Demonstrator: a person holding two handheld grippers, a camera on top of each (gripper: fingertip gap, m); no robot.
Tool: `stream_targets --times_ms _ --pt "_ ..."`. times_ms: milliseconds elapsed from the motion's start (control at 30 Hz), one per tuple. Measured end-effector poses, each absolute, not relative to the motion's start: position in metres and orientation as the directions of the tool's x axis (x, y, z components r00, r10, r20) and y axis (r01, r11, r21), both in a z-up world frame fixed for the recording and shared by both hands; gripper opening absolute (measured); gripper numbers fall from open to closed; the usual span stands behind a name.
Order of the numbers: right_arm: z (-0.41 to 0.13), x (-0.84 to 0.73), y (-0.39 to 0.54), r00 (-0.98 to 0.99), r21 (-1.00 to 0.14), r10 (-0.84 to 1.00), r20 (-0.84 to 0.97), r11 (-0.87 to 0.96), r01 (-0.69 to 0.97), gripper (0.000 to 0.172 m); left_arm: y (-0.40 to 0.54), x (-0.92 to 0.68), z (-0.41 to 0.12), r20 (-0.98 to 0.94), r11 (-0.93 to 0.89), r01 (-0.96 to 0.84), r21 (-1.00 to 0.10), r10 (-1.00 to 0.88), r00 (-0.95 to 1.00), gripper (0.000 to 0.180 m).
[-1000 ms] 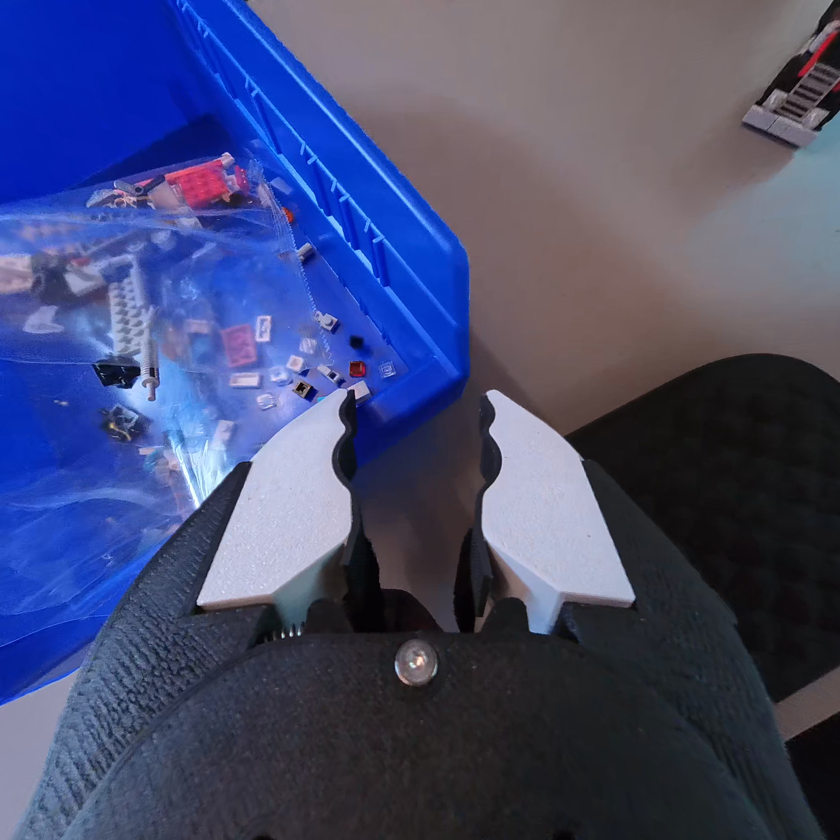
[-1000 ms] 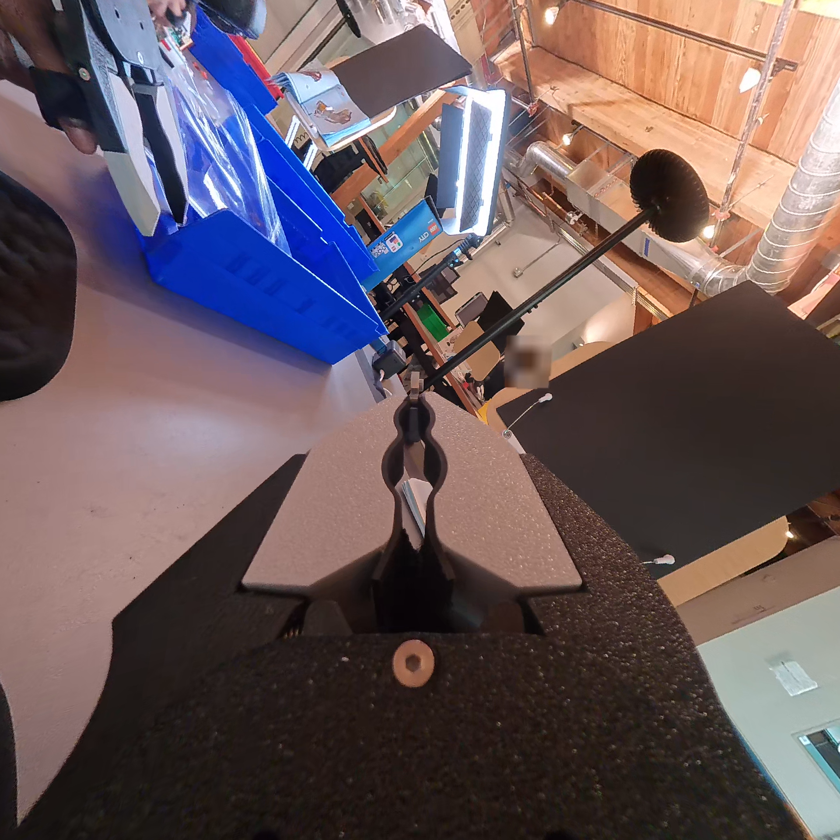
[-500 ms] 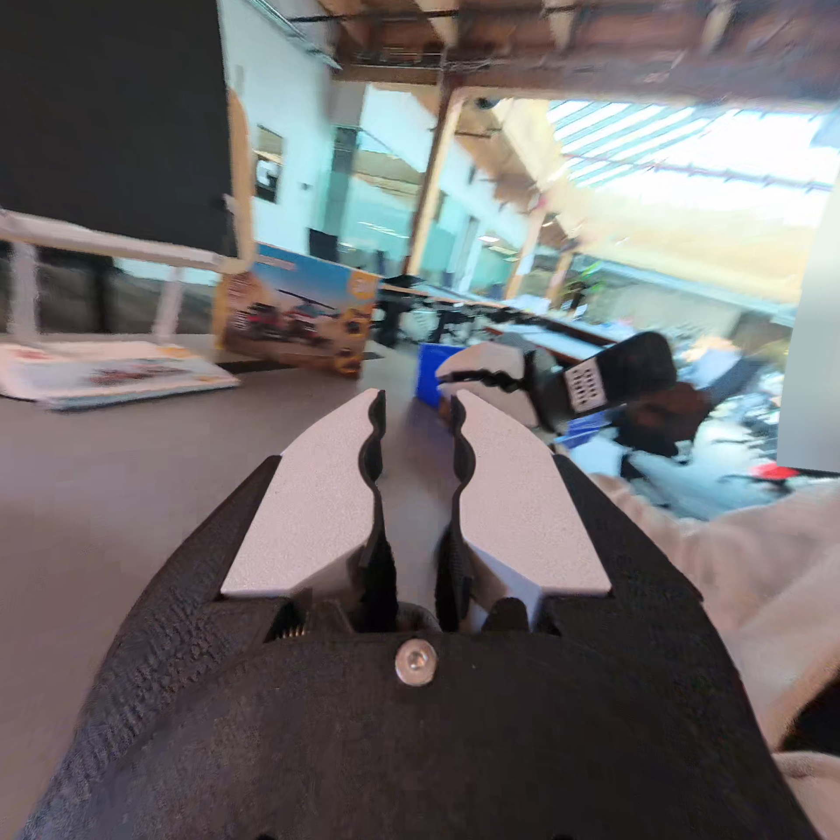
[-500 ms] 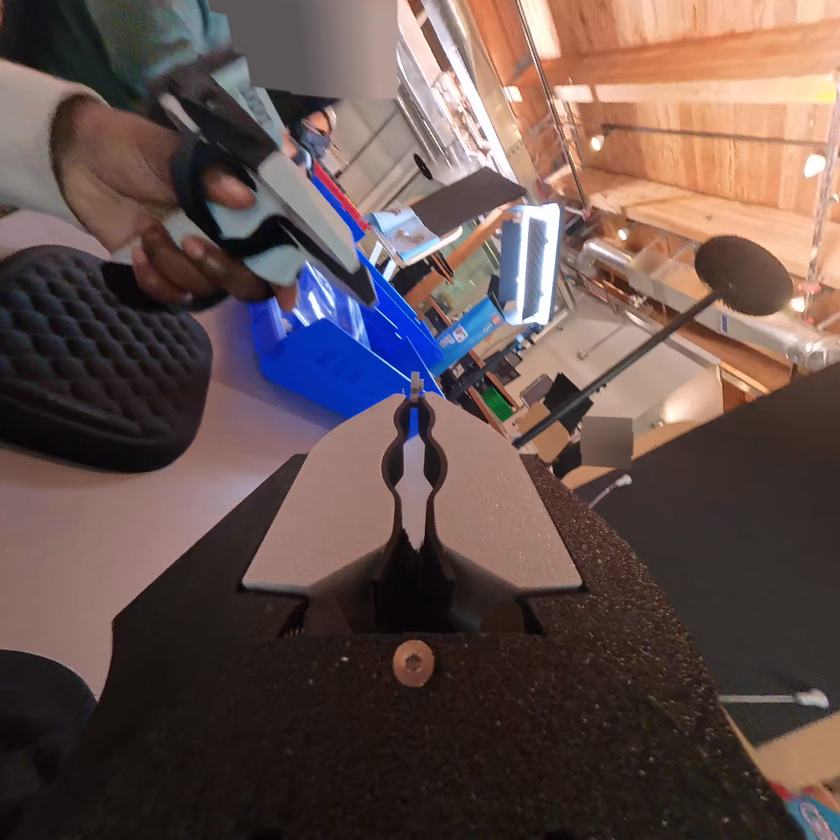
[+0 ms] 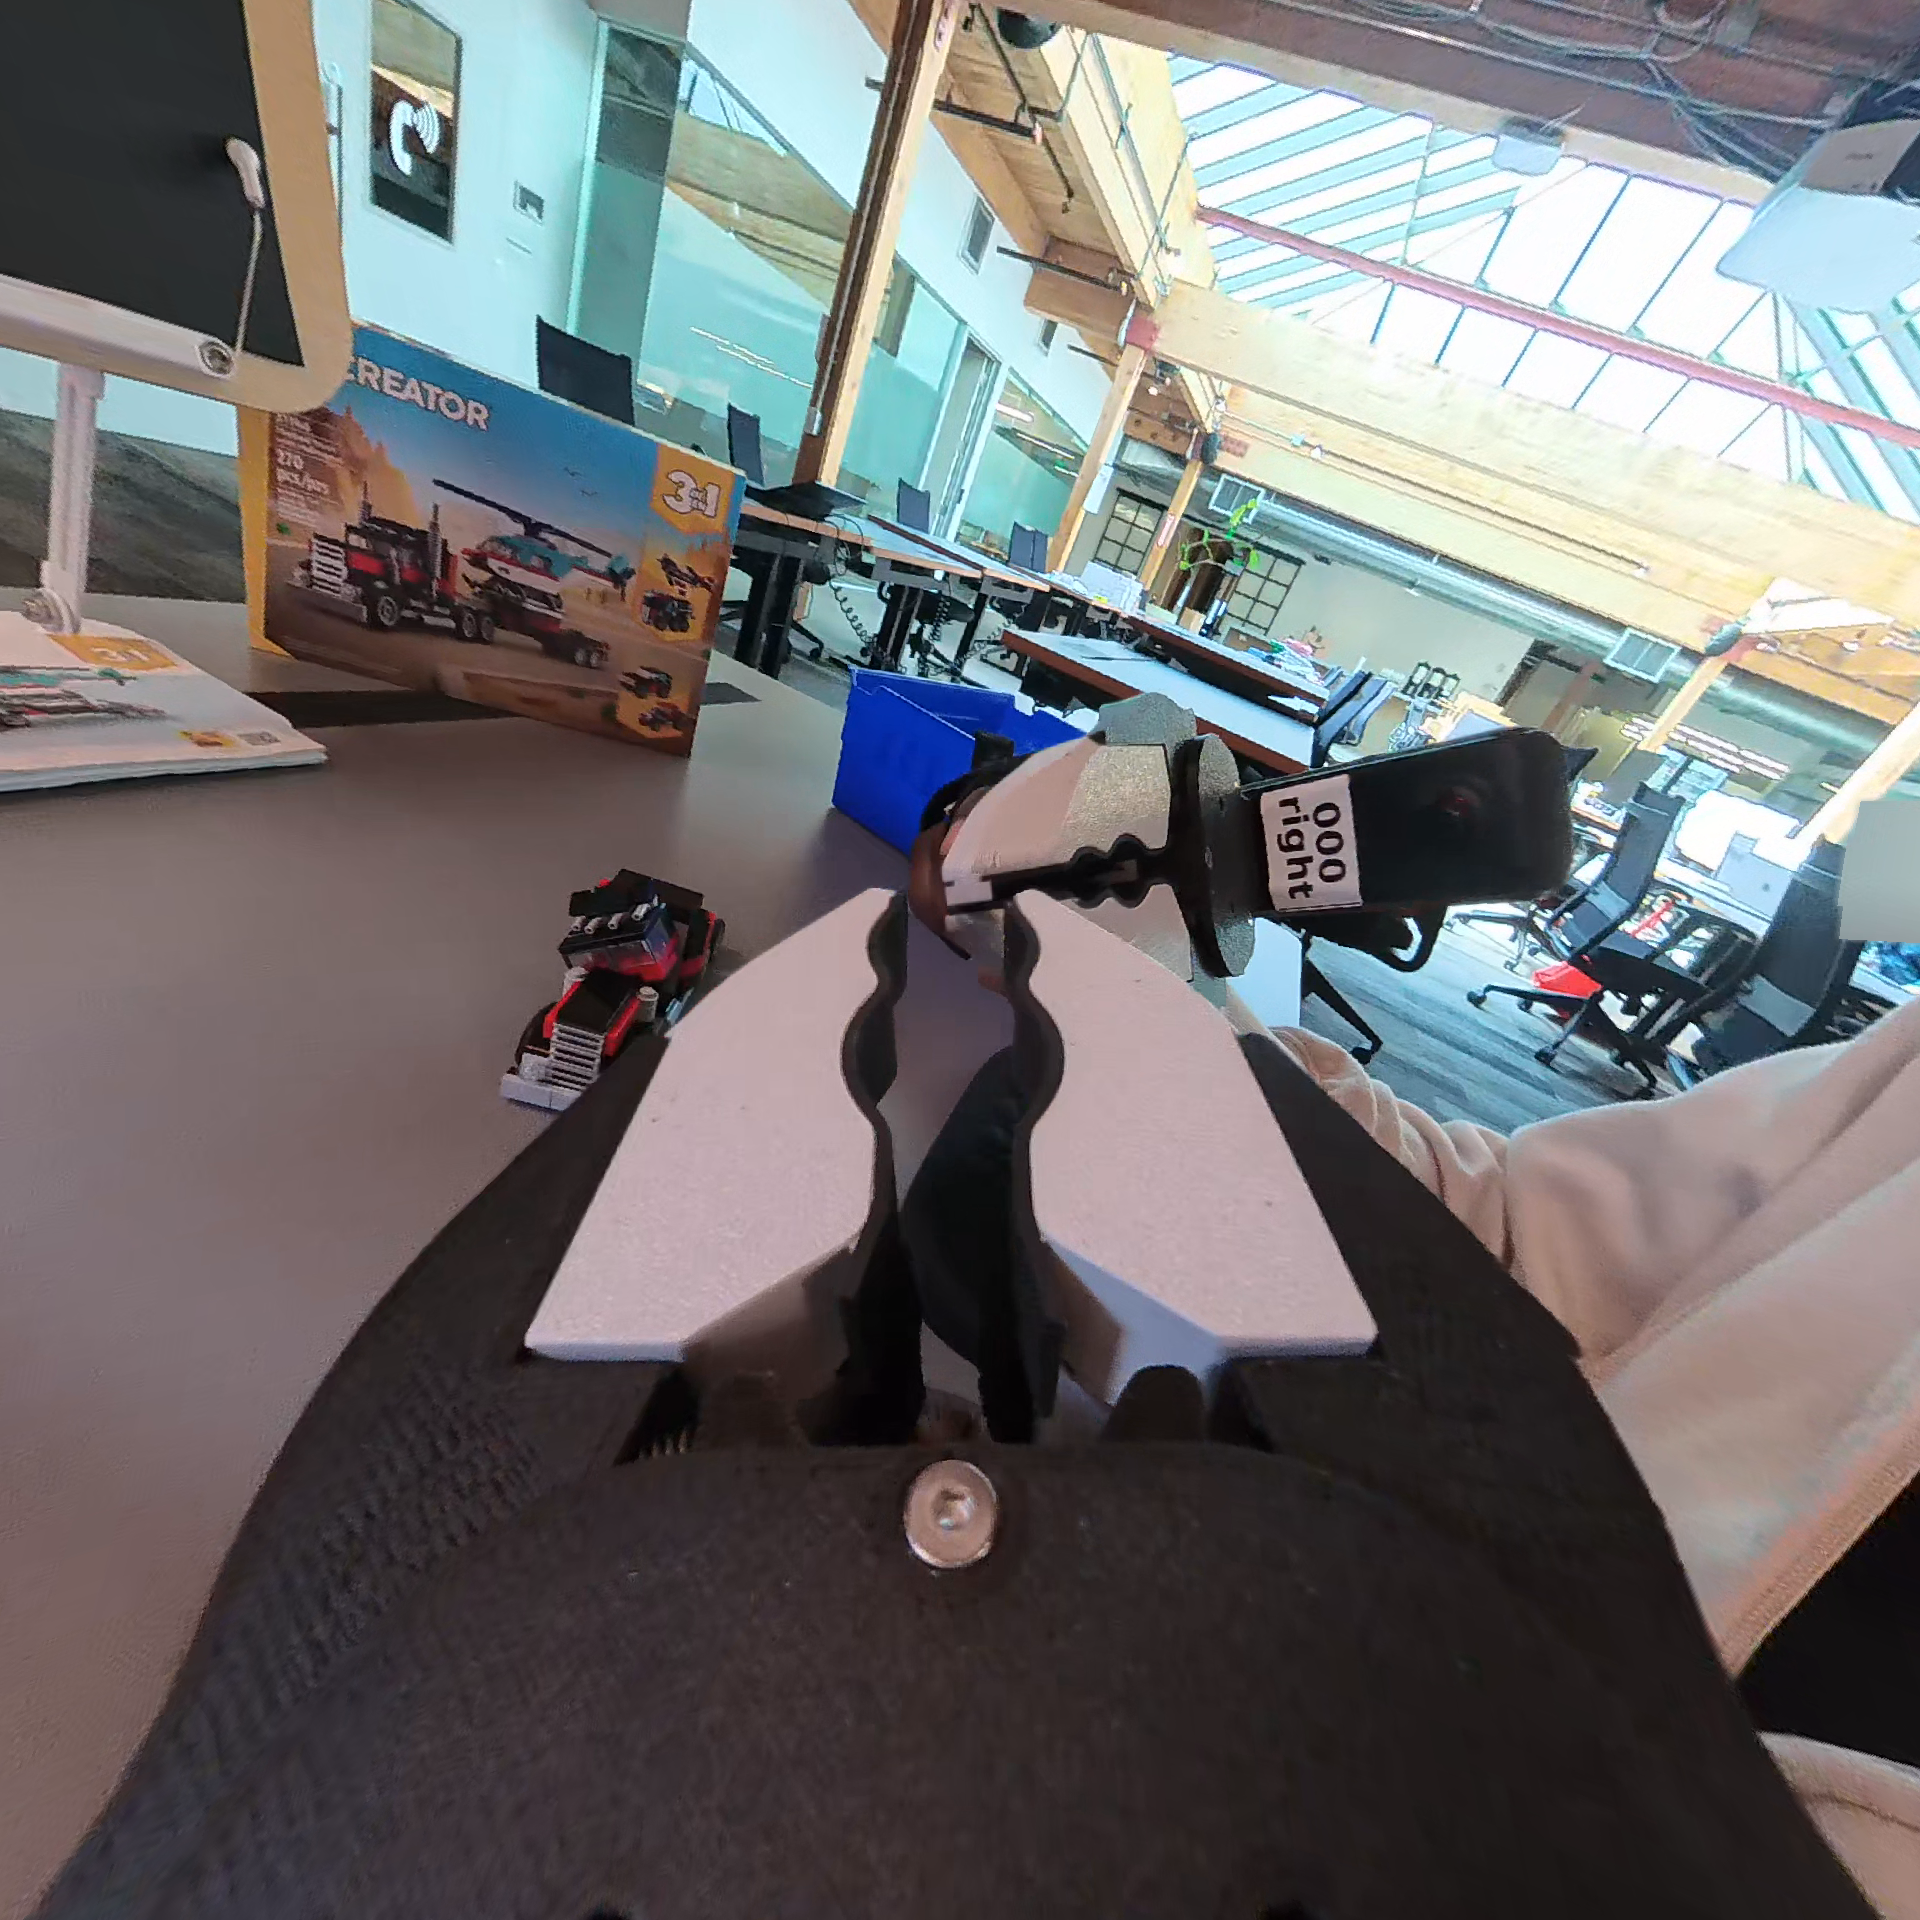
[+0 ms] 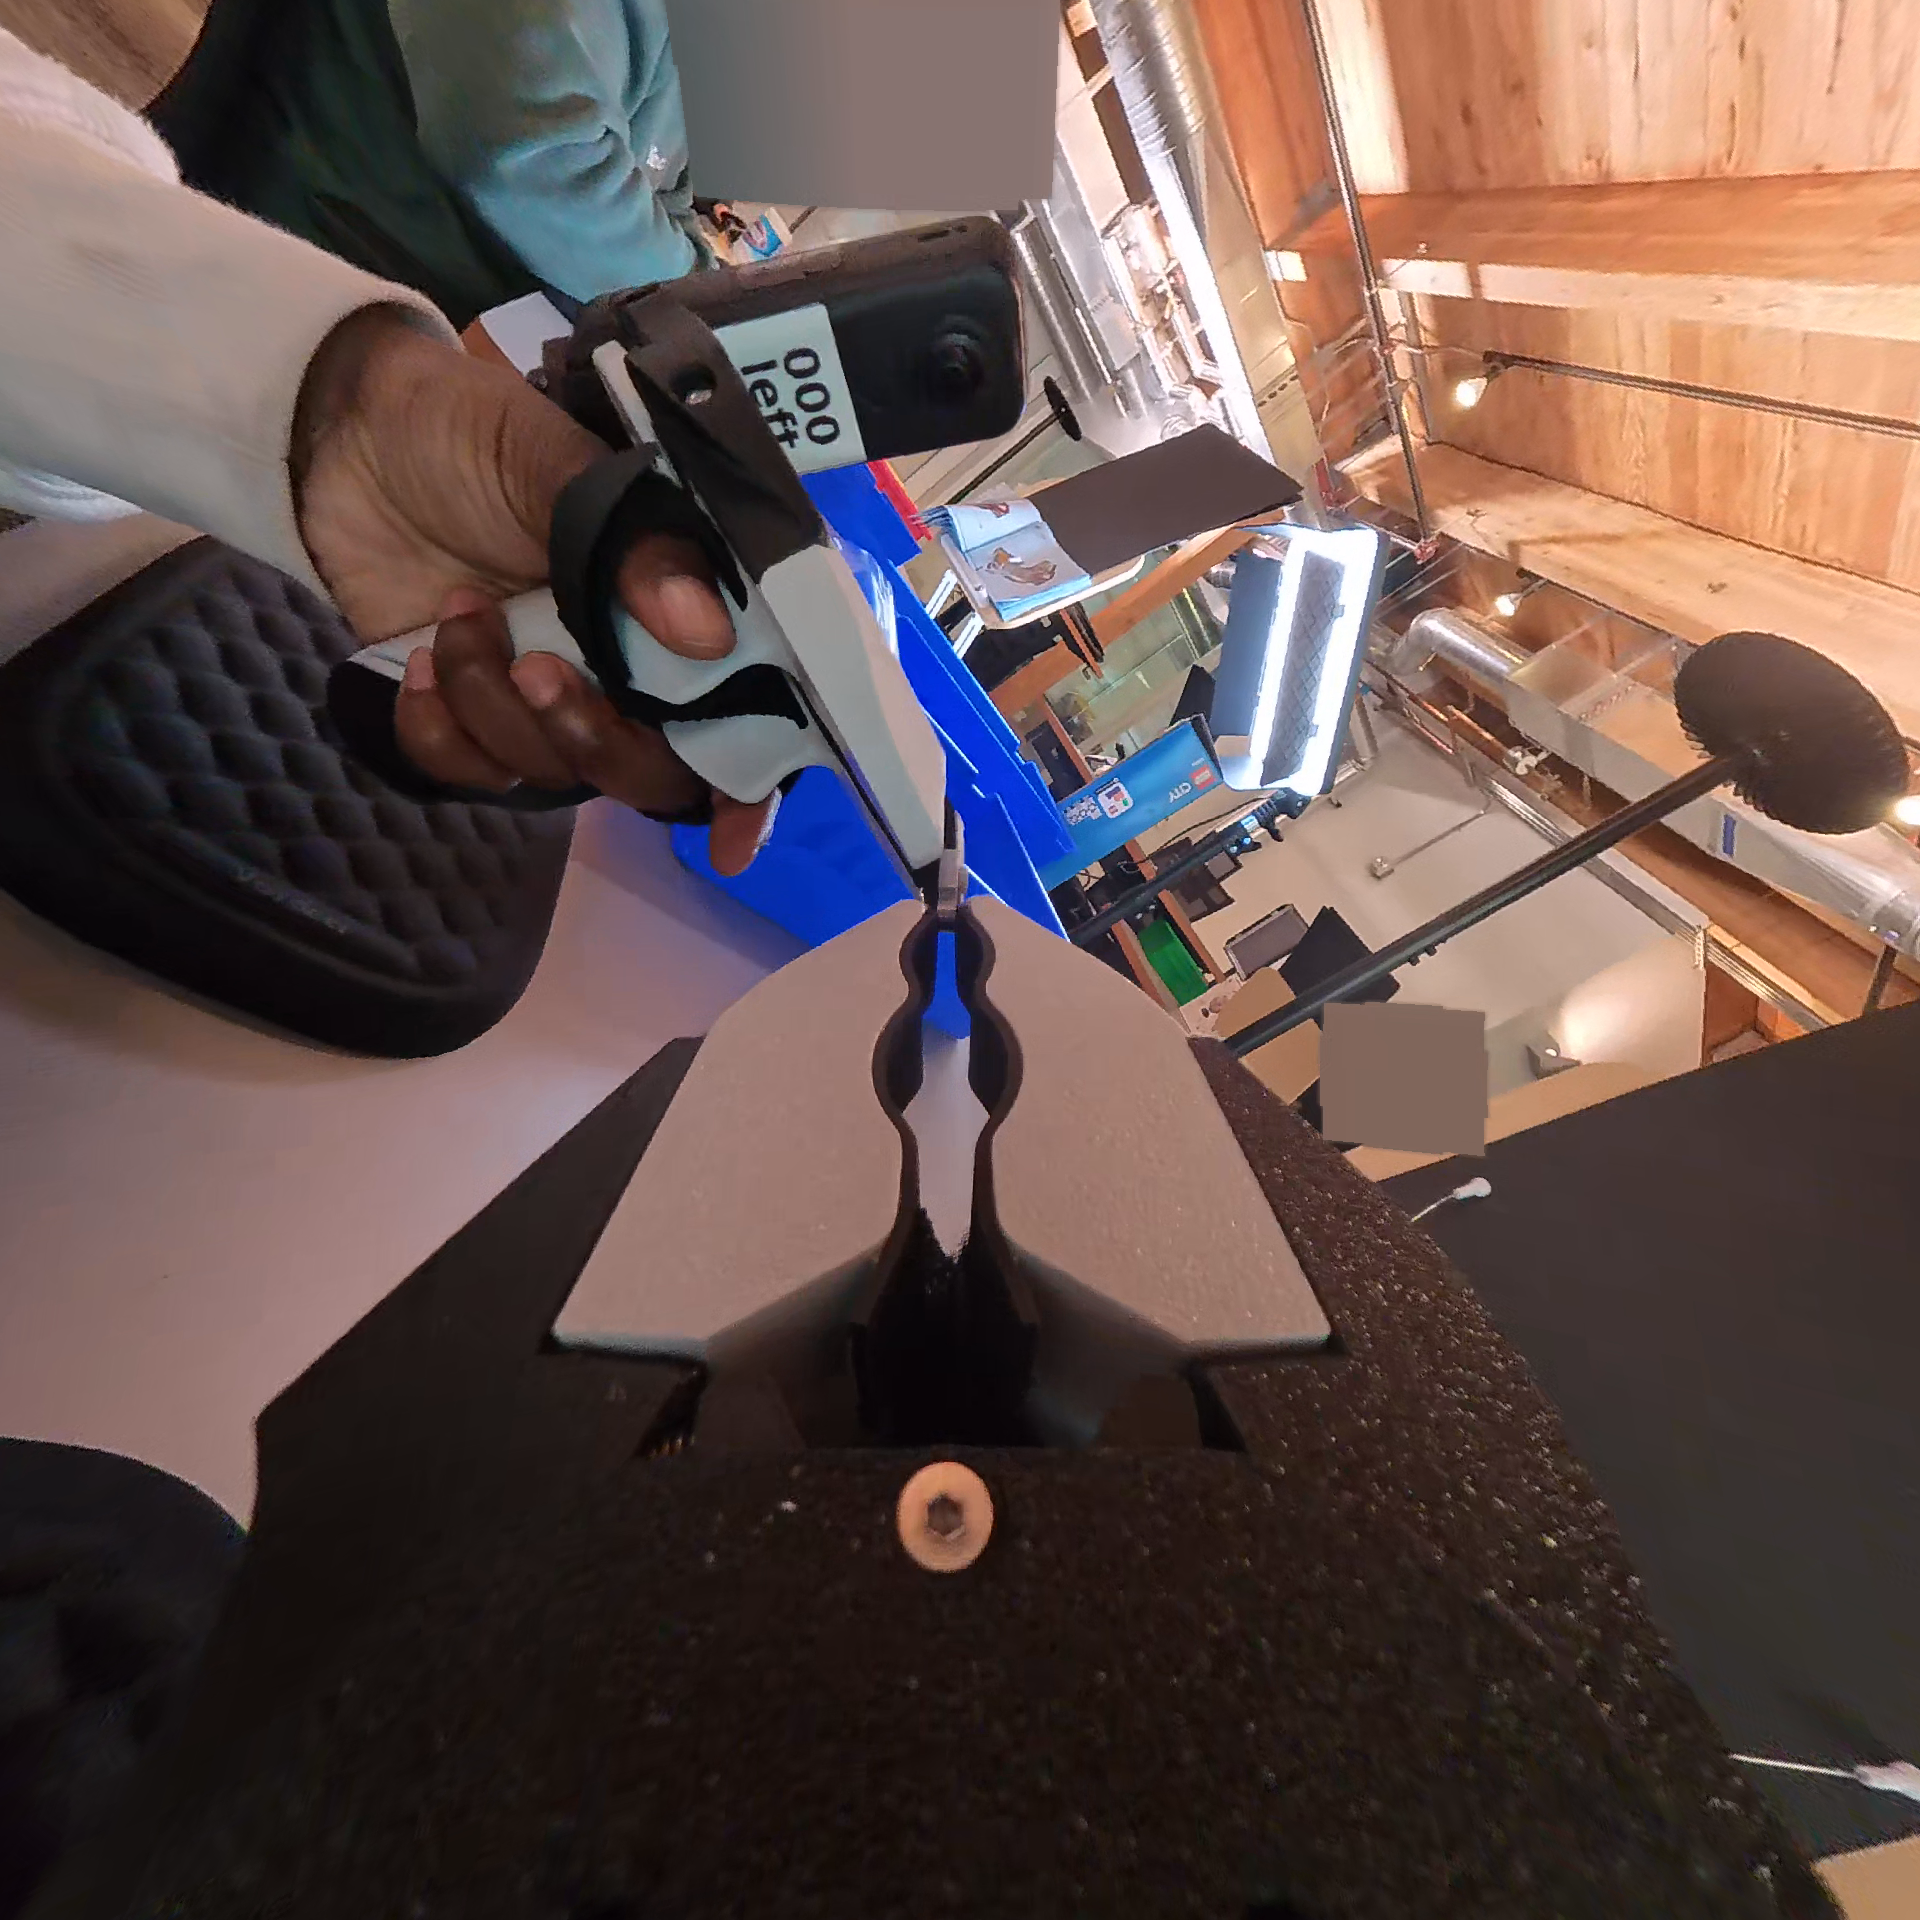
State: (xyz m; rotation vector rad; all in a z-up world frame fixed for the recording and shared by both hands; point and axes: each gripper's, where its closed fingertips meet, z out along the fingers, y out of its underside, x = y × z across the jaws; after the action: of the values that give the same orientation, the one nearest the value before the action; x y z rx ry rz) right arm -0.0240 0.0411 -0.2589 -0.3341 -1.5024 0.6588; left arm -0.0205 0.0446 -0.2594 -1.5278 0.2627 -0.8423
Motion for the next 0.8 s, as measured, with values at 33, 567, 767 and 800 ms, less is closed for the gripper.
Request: stream_targets --times_ms 33,567,767,800 --pt "-0.259 -0.024 0.040 -0.063 -0.588 0.589 0.806 0.785 -0.196 0.003 0.044 -0.020 -0.259 0.352 -0.169 0.320 -0.932 -0.626 0.696 0.017" --pt "-0.259 -0.027 0.051 -0.032 -0.627 0.632 0.775 0.761 -0.164 0.007 -0.011 -0.172 -0.248 0.067 0.031 0.068 -0.997 -0.043 0.997 0.008" --pt "-0.262 -0.030 0.055 -0.030 -0.637 0.639 0.768 0.758 -0.139 0.007 -0.064 -0.273 -0.269 -0.012 -0.087 0.019 -0.996 0.336 0.942 0.008" --pt "-0.263 -0.030 0.056 -0.028 -0.638 0.641 0.767 0.758 -0.135 0.007 -0.065 -0.282 -0.276 -0.026 -0.122 0.019 -0.992 0.353 0.935 0.008"
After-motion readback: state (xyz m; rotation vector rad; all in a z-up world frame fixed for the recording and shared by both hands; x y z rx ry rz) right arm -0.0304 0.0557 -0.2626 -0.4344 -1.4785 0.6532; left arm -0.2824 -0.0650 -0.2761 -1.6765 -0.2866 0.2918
